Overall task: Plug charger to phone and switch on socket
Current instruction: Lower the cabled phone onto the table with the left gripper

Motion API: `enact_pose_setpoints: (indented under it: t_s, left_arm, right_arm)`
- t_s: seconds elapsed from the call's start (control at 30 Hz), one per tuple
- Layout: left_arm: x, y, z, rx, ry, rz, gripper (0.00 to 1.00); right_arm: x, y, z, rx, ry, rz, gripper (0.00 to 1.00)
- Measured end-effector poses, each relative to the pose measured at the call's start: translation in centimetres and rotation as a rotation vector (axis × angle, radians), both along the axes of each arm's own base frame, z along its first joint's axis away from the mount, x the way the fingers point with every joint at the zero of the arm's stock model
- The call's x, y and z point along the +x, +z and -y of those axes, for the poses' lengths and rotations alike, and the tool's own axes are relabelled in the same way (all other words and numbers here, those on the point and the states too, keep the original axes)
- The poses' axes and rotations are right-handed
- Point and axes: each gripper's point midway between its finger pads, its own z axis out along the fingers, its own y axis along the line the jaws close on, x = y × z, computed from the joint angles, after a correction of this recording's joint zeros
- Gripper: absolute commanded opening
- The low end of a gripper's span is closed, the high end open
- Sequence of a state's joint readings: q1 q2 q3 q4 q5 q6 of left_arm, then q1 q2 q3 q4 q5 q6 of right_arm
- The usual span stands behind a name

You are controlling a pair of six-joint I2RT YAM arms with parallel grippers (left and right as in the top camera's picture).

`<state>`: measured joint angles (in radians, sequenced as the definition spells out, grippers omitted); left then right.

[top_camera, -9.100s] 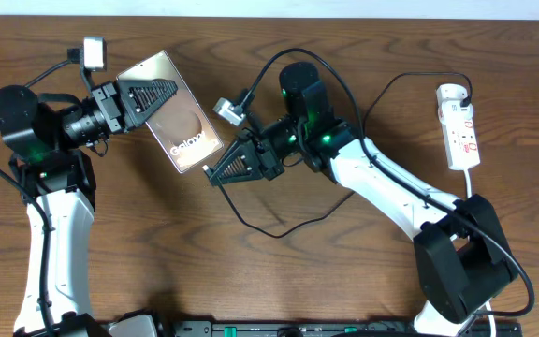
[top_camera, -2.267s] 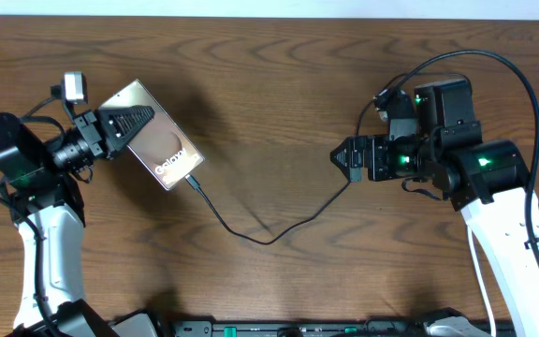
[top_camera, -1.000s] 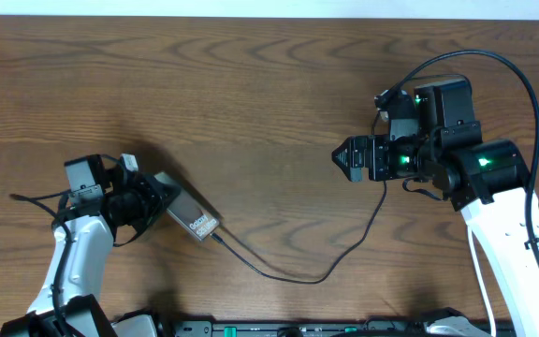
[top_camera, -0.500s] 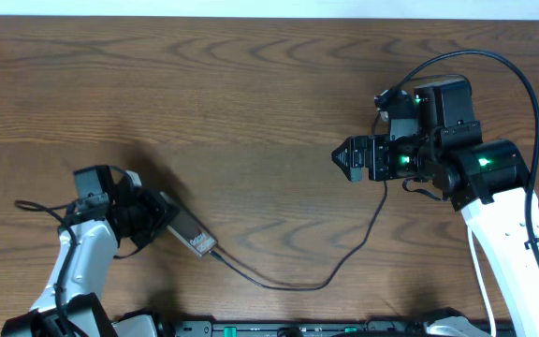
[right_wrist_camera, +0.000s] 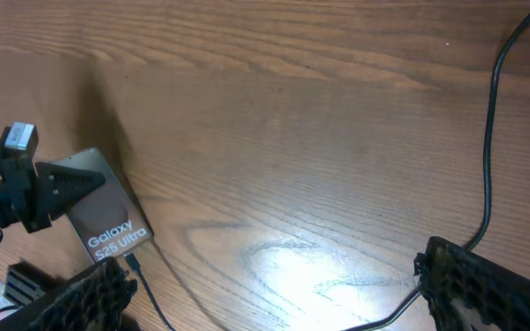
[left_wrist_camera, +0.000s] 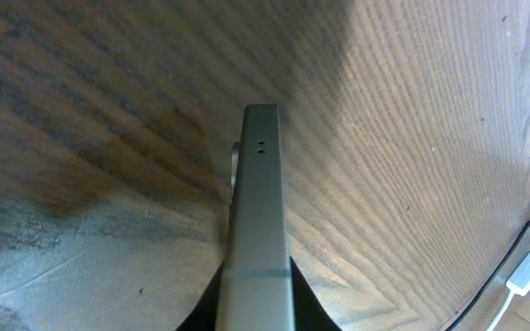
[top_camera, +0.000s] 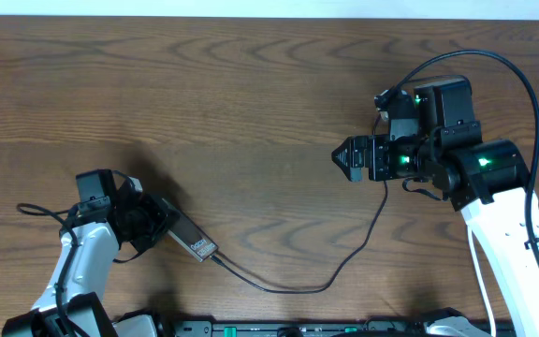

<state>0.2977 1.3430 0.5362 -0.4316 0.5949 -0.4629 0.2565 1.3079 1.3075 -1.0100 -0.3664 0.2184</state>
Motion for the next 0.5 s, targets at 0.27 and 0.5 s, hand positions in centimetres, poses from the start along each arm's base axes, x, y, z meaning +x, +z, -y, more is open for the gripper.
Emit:
enact_pose_setpoints:
  t_s: [0.27,0.5]
  left_arm:
    - [-0.22,-0.1,0.01,0.0,0.001,-0.01,0.08]
    - [-0.5,-0.18,0.1,-0.003,0.001,-0.023,0.07]
  right_arm:
    - [0.0,0.0,0.0,0.0,0.0,0.0,0.99]
    - [-0.06,-0.04,0.02,-0.001,0.0,-0.003,0.99]
